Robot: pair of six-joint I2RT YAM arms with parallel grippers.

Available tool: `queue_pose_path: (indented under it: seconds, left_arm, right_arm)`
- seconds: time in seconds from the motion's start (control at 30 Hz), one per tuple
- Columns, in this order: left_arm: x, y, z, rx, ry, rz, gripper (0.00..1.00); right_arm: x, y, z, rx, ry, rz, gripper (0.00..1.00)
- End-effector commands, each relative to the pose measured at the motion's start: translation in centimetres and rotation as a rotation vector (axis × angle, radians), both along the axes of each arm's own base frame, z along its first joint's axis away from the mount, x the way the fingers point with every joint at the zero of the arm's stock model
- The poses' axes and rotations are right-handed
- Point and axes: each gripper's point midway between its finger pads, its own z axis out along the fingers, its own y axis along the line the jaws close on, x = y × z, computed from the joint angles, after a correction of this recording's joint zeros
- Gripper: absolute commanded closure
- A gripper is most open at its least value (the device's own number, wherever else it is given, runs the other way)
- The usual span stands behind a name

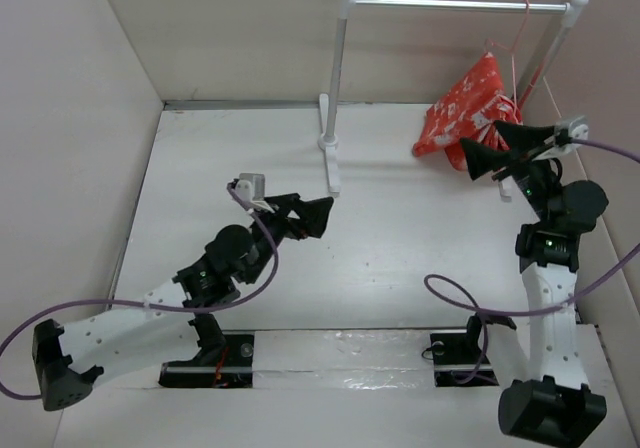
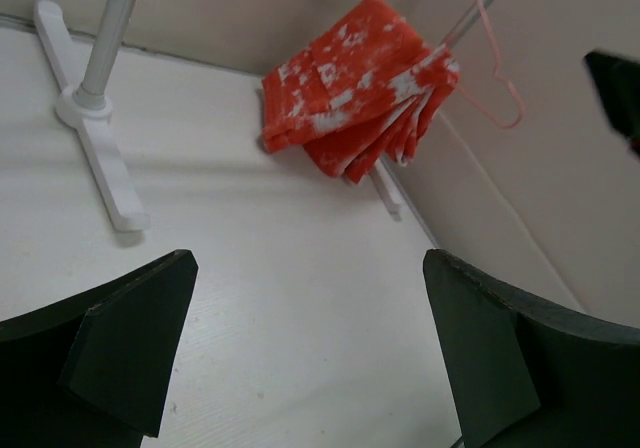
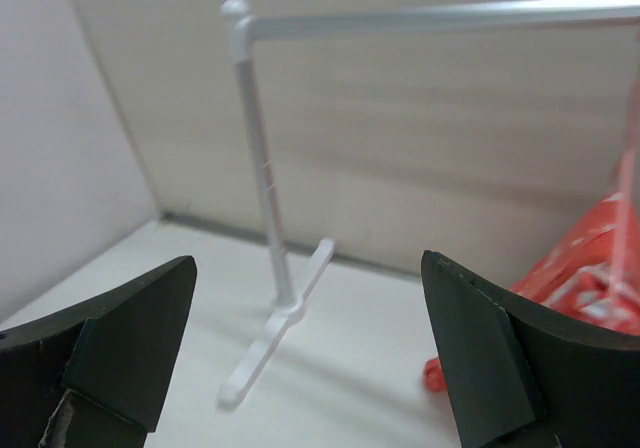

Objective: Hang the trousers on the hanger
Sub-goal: Reset both arms

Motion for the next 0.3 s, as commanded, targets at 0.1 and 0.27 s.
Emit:
queue_pose_path:
  seconds: [0.1,0.27]
  left_arm:
    - [-1.2,4.5,2.2,-0.138,-0.043,0.079,0.01]
    - [-1.2,5.3,0.7,-0.112,-0.008,0.111,0.01]
  right_arm:
    - [-4.0,6.2,-6.7,-0.187,0.055,0.208,0.00]
    - [-5.4,7.3,-11.0,-0.240,0.149,0.219,0.00]
